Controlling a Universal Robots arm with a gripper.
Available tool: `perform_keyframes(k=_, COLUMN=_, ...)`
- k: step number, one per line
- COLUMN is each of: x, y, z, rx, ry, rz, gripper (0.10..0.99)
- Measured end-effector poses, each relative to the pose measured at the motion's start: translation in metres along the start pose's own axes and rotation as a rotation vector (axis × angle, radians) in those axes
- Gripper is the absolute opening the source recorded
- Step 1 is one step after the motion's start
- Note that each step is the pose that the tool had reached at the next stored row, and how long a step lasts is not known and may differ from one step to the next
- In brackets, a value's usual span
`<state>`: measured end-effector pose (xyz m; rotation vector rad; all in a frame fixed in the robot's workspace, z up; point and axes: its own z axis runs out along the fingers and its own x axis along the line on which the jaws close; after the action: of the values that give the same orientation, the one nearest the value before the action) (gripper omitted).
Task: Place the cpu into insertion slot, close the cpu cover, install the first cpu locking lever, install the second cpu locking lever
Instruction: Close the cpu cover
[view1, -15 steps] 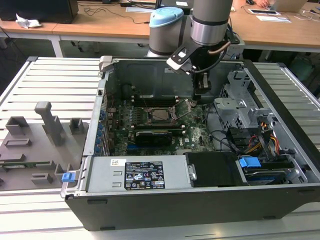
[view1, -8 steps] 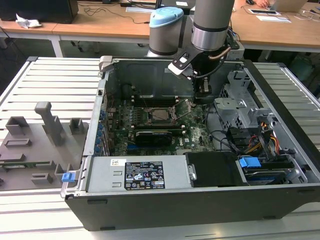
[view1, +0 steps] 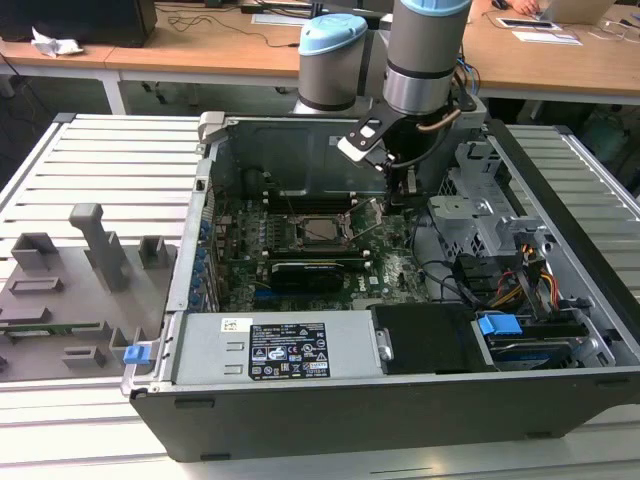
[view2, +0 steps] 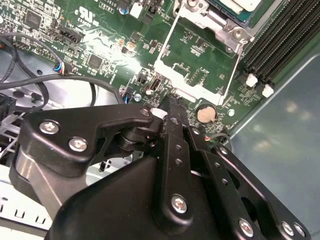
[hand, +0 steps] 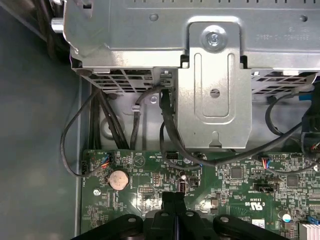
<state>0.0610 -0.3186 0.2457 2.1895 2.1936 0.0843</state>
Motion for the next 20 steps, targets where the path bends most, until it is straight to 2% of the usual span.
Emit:
perform_keyframes(k=5, x=0.0009, y=0.0000, z=-0.0005, rx=0.033, ry=0.0001, rz=0.000, gripper=0.106)
perform_keyframes(k=6, x=0.0010, y=0.0001, z=-0.0013, rx=0.043, ry=0.0001, rz=0.000, gripper=0.106)
perform_keyframes(k=9, x=0.0011, y=0.0002, z=-0.0054, rx=0.066, ry=0.0002, rz=0.001, gripper=0.106)
perform_keyframes(k=11, x=0.0011, y=-0.0014, z=-0.0061, rx=0.070, ry=0.0002, rz=0.001, gripper=0.106)
perform_keyframes(k=17, x=0.0011, y=-0.0096, z=-0.0067, rx=0.070, ry=0.0001, rz=0.001, gripper=0.106)
perform_keyframes(k=20, x=0.0011, y=-0.0114, z=-0.0068, rx=0.070, ry=0.0001, rz=0.001, gripper=0.106)
